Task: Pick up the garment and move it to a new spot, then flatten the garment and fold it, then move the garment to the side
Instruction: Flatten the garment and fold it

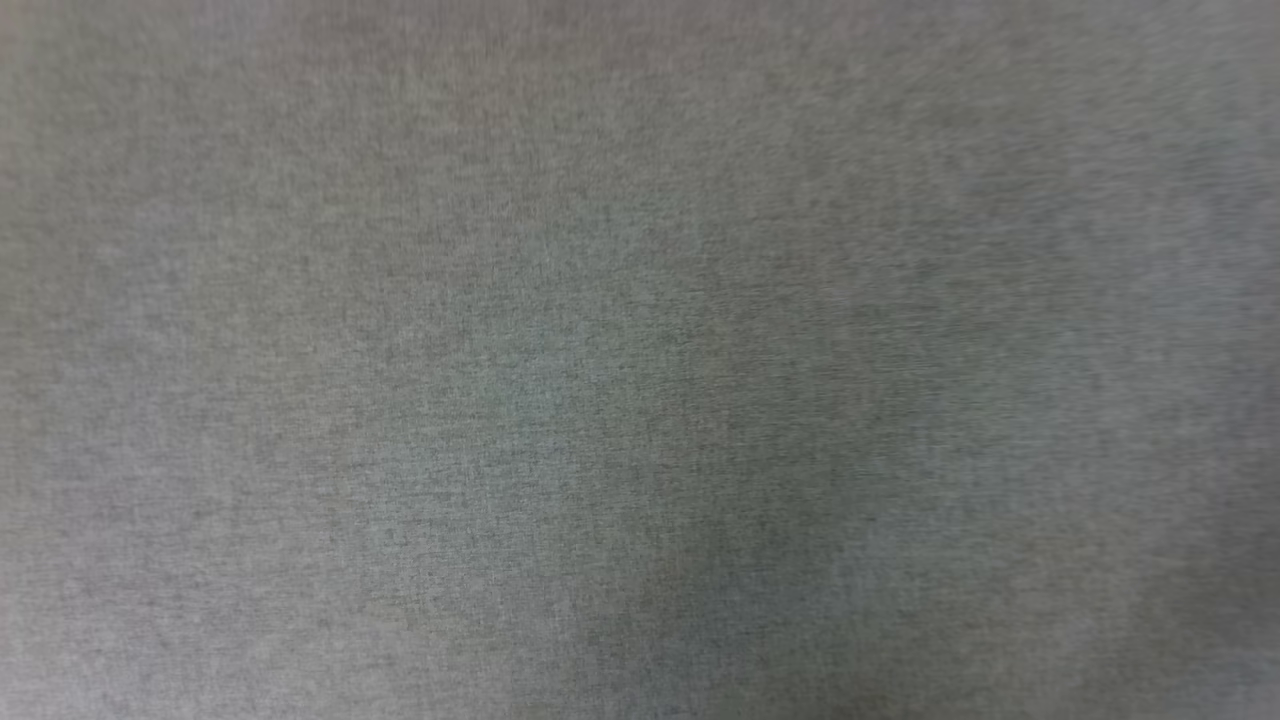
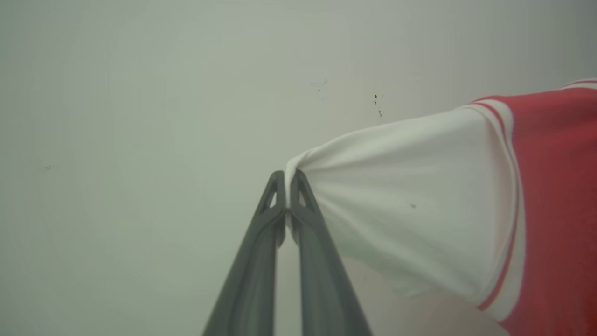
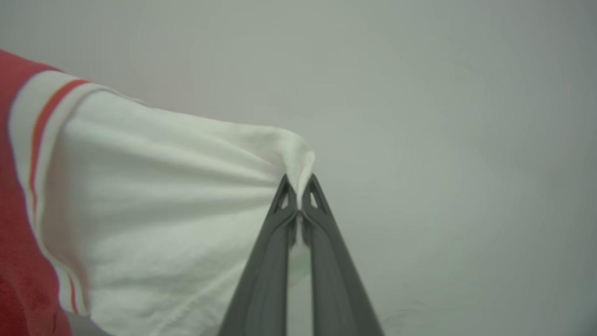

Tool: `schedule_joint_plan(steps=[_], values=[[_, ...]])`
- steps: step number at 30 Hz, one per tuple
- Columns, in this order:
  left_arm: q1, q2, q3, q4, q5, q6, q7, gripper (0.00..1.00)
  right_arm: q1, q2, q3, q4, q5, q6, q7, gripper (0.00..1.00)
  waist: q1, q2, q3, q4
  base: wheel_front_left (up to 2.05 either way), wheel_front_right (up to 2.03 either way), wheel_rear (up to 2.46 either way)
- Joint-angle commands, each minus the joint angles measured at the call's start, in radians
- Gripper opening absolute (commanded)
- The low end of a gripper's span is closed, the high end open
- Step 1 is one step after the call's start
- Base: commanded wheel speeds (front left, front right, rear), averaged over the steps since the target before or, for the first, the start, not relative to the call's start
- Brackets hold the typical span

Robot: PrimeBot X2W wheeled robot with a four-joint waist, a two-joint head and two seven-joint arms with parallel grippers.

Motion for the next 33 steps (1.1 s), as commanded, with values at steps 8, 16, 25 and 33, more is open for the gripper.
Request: schedule_joint_plan(steps=[8,16,25,33], values=[[-0.18,-0.157,-0.068,0.316,0.045,-0.066,-0.123,0.0,-0.111,0.055,-0.039,0.189,-0.125,-0.002,-0.119,0.0,-0.0003,0.0,0.113,0.057,0.0,0.0,0.0],[0.011,-0.241,-0.138,0.43,0.016,-0.099,-0.208,0.0,0.072,0.112,-0.015,0.286,-0.081,-0.002,-0.202,0.0,-0.0003,0.0,0.057,0.069,0.0,0.0,0.0],[0.385,-0.297,-0.203,0.385,-0.008,-0.105,-0.225,0.0,0.378,0.085,0.052,0.282,0.029,-0.002,-0.205,0.0,-0.0003,0.0,-0.065,0.076,0.0,0.0,0.0],[0.803,-0.277,-0.219,0.278,-0.034,-0.059,-0.226,0.0,0.754,0.002,0.122,0.188,0.163,-0.002,-0.17,0.0,-0.0003,0.0,-0.225,0.072,0.0,0.0,0.0]])
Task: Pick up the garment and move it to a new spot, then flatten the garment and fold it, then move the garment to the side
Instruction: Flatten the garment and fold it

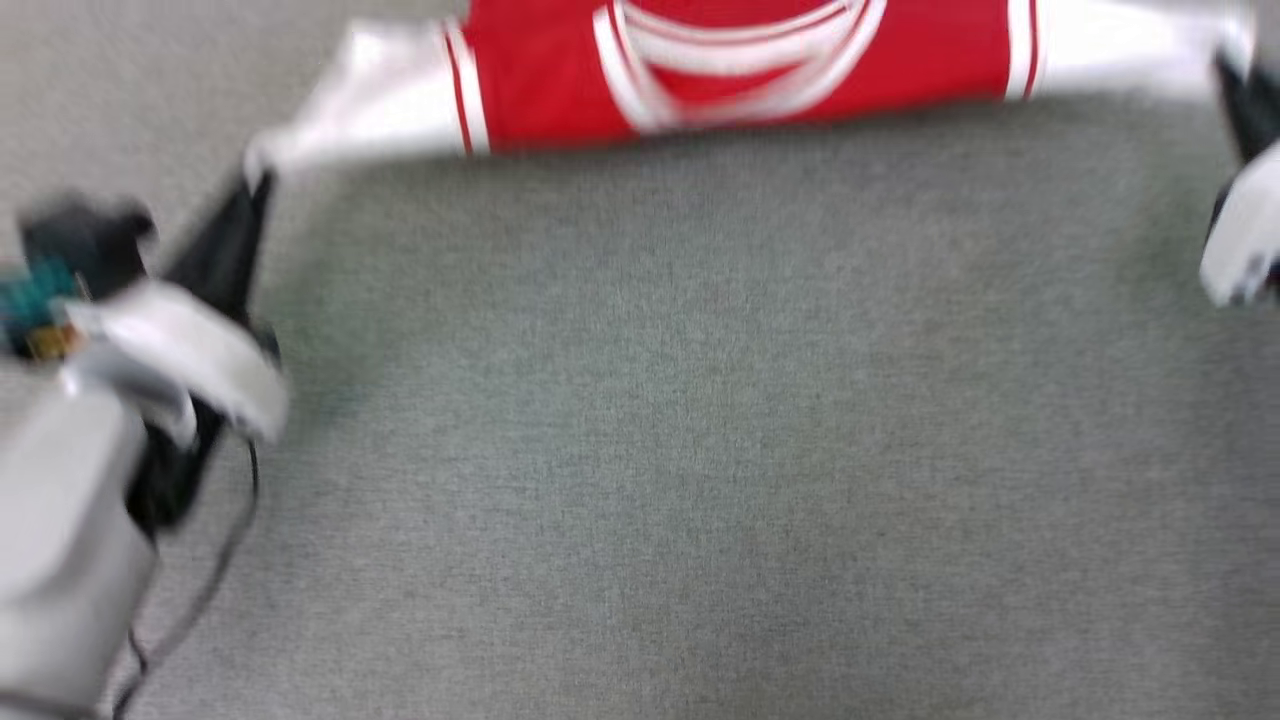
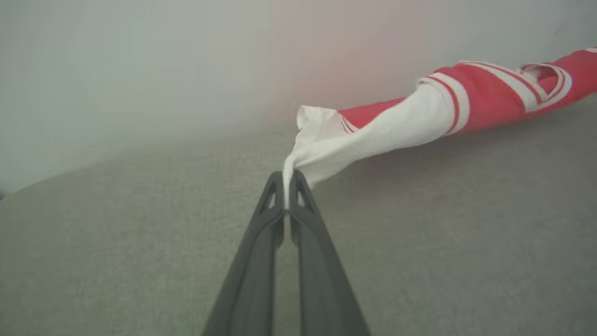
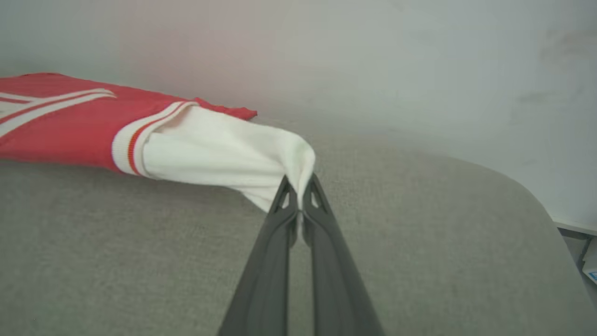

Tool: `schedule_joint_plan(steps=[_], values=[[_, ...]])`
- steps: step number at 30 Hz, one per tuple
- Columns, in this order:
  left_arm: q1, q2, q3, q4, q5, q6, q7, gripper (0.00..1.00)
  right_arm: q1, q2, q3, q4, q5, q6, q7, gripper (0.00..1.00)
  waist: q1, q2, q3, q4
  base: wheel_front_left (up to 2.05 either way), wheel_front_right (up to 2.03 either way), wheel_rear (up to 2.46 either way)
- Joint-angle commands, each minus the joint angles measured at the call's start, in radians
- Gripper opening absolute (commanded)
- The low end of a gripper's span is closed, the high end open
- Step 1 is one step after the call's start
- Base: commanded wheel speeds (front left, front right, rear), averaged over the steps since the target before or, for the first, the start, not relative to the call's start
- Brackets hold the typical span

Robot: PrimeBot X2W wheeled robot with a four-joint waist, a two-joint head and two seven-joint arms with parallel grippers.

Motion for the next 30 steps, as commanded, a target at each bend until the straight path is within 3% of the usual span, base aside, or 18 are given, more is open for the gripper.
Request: schedule_joint_plan(steps=[1,8,15,23,29,30], values=[[0.068,0.011,-0.001,-0.017,-0.009,0.011,-0.007,0.0,0.062,-0.015,0.001,-0.02,0.02,-0.001,0.007,0.0,0.0,0.0,-0.076,-0.003,0.0,0.0,0.0],[0.37,0.081,-0.054,-0.138,-0.014,0.089,0.022,0.0,0.382,-0.108,0.03,-0.128,0.069,-0.002,0.025,0.0,0.0,0.0,-0.193,-0.005,0.0,0.0,0.0],[0.561,0.13,-0.072,-0.209,-0.044,0.157,0.032,0.0,0.584,-0.128,0.027,-0.206,0.101,-0.002,0.028,0.0,0.0,0.0,-0.276,-0.019,0.0,0.0,0.0],[0.765,0.143,-0.109,-0.33,-0.084,0.224,0.045,0.0,0.814,-0.174,0.051,-0.325,0.136,-0.002,0.049,0.0,0.0,0.0,-0.341,-0.037,0.0,0.0,0.0],[0.814,0.134,-0.124,-0.382,-0.088,0.257,0.052,0.0,0.903,-0.194,0.057,-0.36,0.161,-0.002,0.072,0.0,0.0,0.0,-0.355,-0.037,0.0,0.0,0.0],[0.809,0.135,-0.123,-0.39,-0.086,0.261,0.054,0.0,0.906,-0.198,0.059,-0.367,0.161,-0.002,0.073,0.61,0.0,0.0,-0.355,-0.037,0.0,0.0,0.0]])
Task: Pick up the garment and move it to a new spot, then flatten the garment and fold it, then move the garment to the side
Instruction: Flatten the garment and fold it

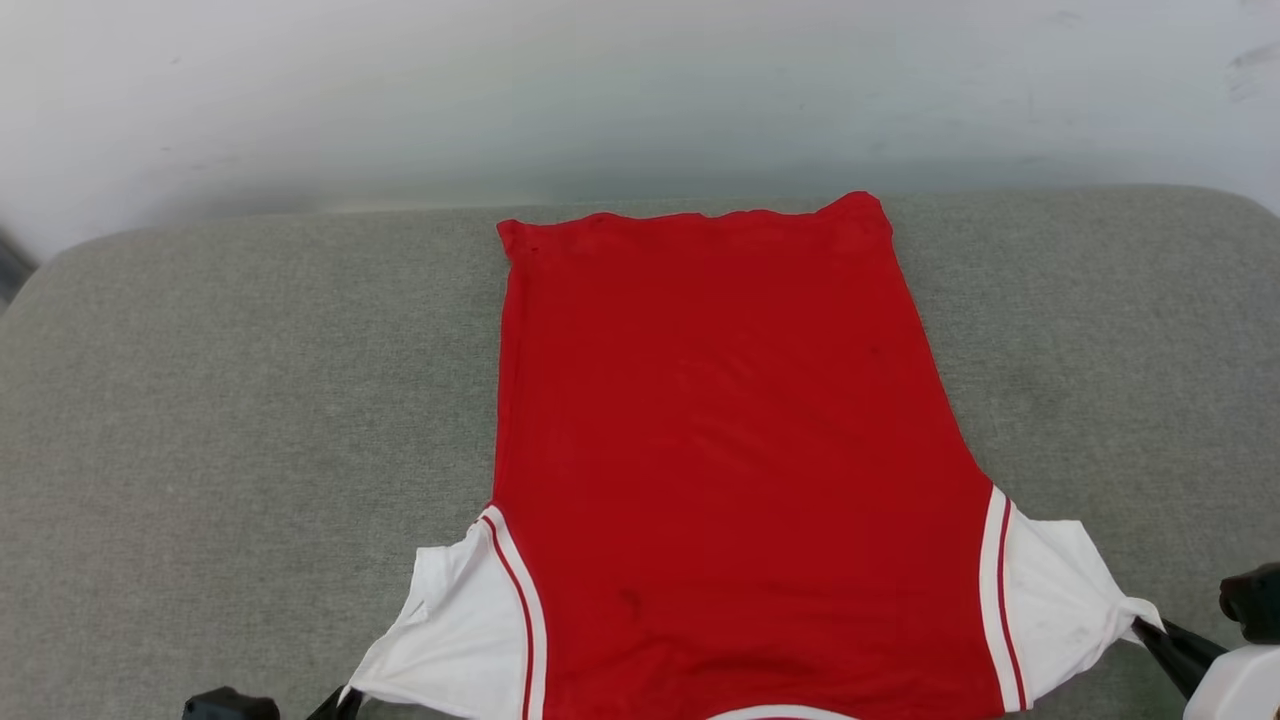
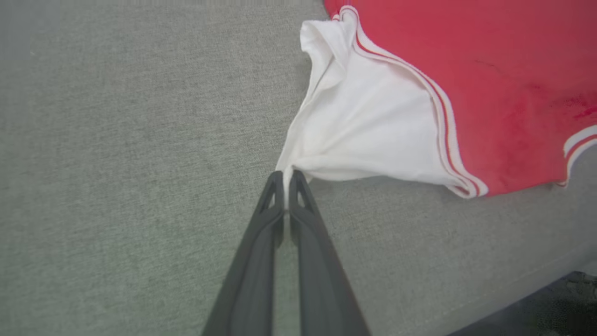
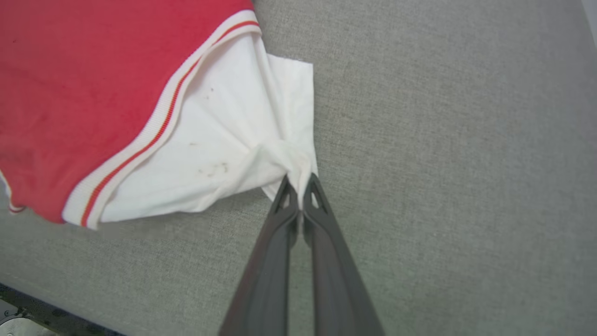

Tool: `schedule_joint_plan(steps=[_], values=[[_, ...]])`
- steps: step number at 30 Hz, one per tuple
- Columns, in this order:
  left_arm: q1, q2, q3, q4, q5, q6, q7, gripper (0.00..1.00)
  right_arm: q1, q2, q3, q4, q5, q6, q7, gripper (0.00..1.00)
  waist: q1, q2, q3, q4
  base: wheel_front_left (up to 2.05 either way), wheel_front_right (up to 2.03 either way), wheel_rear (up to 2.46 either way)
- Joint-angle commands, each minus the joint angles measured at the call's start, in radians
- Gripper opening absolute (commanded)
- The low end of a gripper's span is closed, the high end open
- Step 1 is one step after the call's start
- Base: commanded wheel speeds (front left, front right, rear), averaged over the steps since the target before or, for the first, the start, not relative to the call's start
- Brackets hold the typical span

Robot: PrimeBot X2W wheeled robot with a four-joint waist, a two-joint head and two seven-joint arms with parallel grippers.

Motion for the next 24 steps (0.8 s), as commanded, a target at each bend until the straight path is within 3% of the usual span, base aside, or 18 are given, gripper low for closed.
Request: schedule_joint_plan(steps=[1,7,12,18,24], values=[[-0.011,0.002,0.005,-0.015,0.001,0.008,0.004,0.0,0.008,-0.011,-0.004,-0.011,0.01,-0.002,0.005,1.0,0.0002,-0.0001,0.001,0.002,0.0,0.0,0.0],[-0.025,0.024,-0.002,-0.094,0.008,0.007,0.04,0.0,-0.041,-0.021,-0.035,-0.074,0.109,-0.001,0.109,1.0,0.0002,-0.0001,0.015,0.024,0.0,0.0,0.0],[-0.036,0.054,-0.006,-0.226,0.009,0.023,0.089,0.0,-0.126,-0.003,-0.126,-0.159,0.173,-0.001,0.258,1.0,0.0002,-0.0001,0.079,0.072,0.0,0.0,0.0],[-0.072,0.078,-0.021,-0.386,0.031,0.026,0.152,0.0,-0.326,0.05,-0.222,-0.216,0.127,-0.001,0.459,1.0,0.0002,-0.0001,0.204,0.169,0.0,0.0,0.0],[-0.127,0.072,-0.041,-0.479,0.069,0.012,0.191,0.0,-0.582,0.084,-0.266,-0.151,0.038,-0.001,0.671,1.0,0.0002,-0.0001,0.315,0.279,0.0,0.0,0.0]])
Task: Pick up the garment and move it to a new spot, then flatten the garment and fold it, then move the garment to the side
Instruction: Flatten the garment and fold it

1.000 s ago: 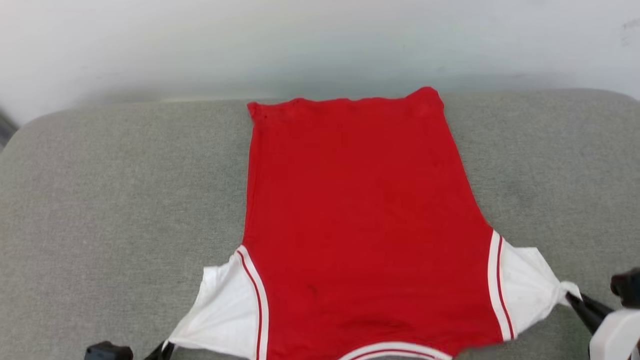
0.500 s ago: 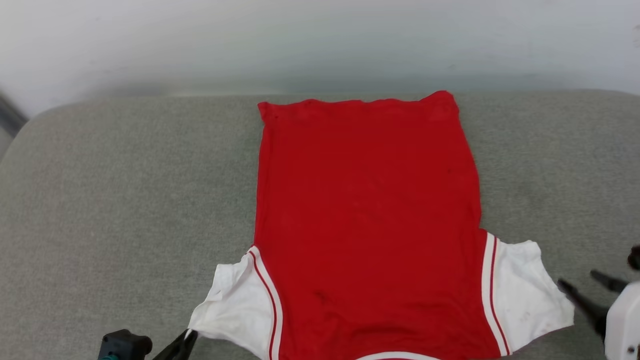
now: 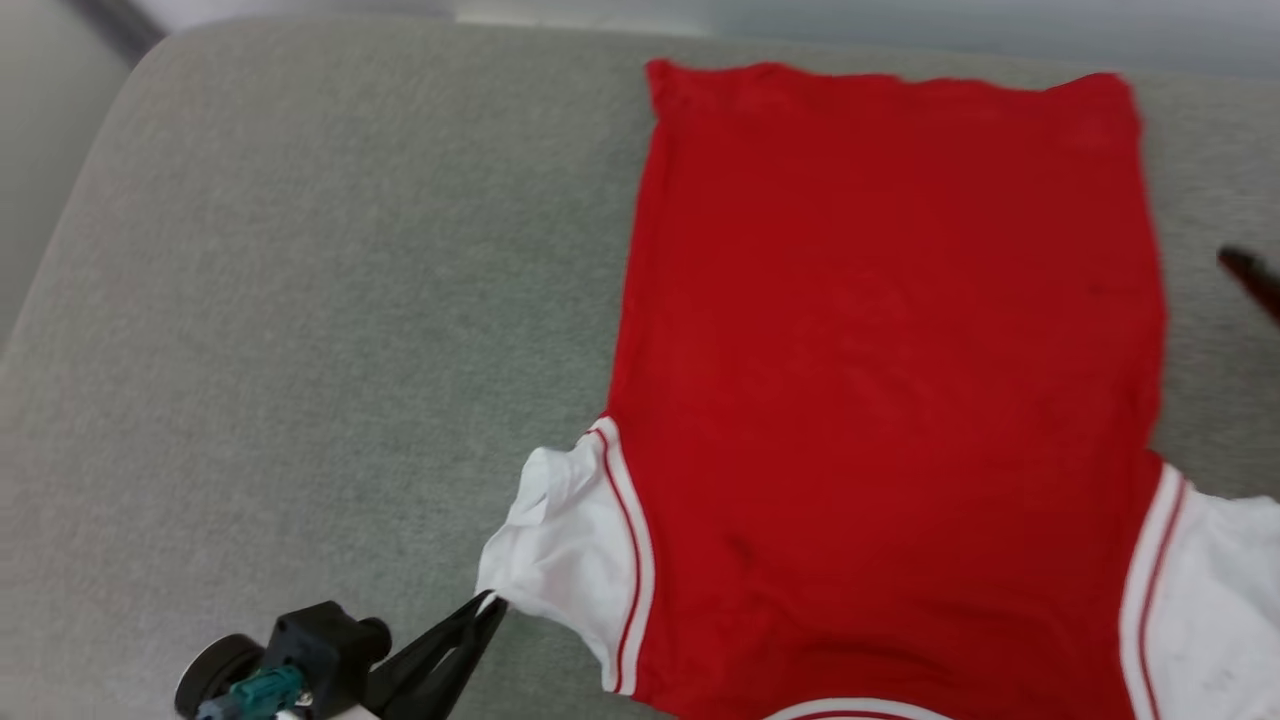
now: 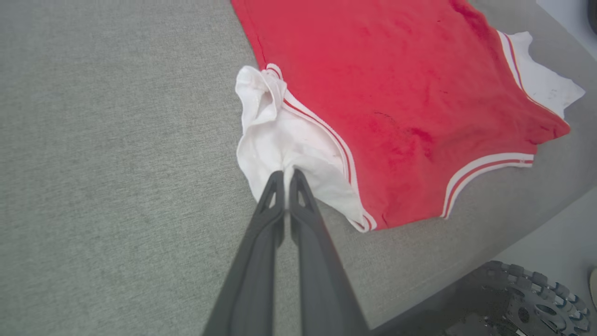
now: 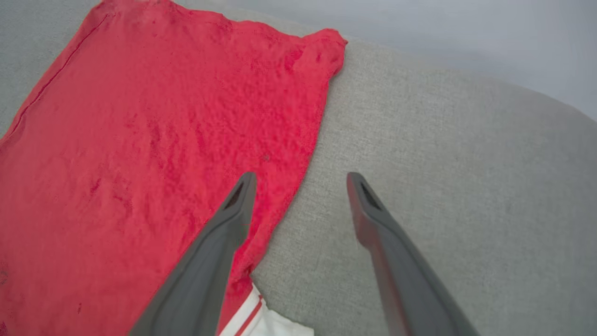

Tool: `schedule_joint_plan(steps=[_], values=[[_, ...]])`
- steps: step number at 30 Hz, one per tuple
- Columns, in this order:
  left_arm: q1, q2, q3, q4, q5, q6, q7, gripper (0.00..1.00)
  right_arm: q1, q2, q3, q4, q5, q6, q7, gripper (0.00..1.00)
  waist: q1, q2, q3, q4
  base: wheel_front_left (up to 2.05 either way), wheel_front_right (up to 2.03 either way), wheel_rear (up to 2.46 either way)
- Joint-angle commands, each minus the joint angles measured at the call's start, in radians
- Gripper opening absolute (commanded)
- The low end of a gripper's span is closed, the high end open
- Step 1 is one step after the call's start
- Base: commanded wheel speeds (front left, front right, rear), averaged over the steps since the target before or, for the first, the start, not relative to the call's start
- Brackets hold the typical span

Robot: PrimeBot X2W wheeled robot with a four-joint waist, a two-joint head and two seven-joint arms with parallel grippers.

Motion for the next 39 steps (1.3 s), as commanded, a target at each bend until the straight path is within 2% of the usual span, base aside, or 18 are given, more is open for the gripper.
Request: schedule_joint_plan(steps=[1,8,17,25,29,30,31,32,36,39], values=[[-0.033,-0.009,-0.007,-0.024,0.017,-0.008,0.01,0.0,-0.087,0.001,-0.015,0.032,-0.032,-0.001,0.056,1.0,-0.0001,-0.0001,0.108,0.111,0.0,0.0,0.0],[-0.1,-0.051,-0.044,-0.081,0.057,-0.04,0.04,0.0,-0.342,-0.006,-0.072,0.163,-0.156,0.0,0.237,1.0,-0.0001,-0.0001,0.217,0.222,0.0,0.0,0.0],[-0.153,-0.103,-0.06,-0.083,0.044,-0.084,0.039,0.0,-0.523,-0.04,-0.127,0.288,-0.314,0.0,0.349,1.0,-0.0001,-0.0001,0.307,0.317,0.0,0.0,0.0],[-0.184,-0.13,-0.063,-0.038,0.039,-0.122,0.009,0.0,-0.539,-0.049,-0.178,0.312,-0.407,0.0,0.417,1.0,-0.0001,-0.0001,0.355,0.367,0.0,0.0,0.0],[-0.185,-0.141,-0.066,-0.013,0.041,-0.131,-0.004,0.0,-0.472,-0.016,-0.205,0.316,-0.422,0.0,0.448,1.0,-0.0001,-0.0001,0.364,0.374,0.0,0.0,0.0],[-0.186,-0.143,-0.067,-0.008,0.041,-0.131,-0.008,0.0,-0.455,-0.009,-0.21,0.316,-0.423,0.0,0.462,0.7,-0.0001,-0.0001,0.364,0.374,0.0,0.0,0.0],[-0.189,-0.146,-0.067,-0.002,0.04,-0.133,-0.009,0.0,-0.438,-0.005,-0.215,0.311,-0.425,0.0,0.469,0.16,-0.0001,-0.0001,0.363,0.373,0.0,0.0,0.0],[-0.192,-0.149,-0.068,0.004,0.041,-0.135,-0.011,0.0,-0.428,-0.003,-0.22,0.305,-0.428,0.0,0.472,0.0,-0.0001,-0.0001,0.362,0.372,0.0,0.0,0.0],[-0.198,-0.152,-0.064,0.022,0.045,-0.133,-0.02,0.0,-0.393,-0.003,-0.242,0.281,-0.434,0.0,0.472,0.0,-0.0001,-0.0001,0.338,0.353,0.0,0.0,0.0],[-0.202,-0.144,-0.057,0.036,0.052,-0.125,-0.027,0.0,-0.356,0.012,-0.257,0.274,-0.421,-0.001,0.453,0.0,-0.0001,-0.0001,0.293,0.311,0.0,0.0,0.0]])
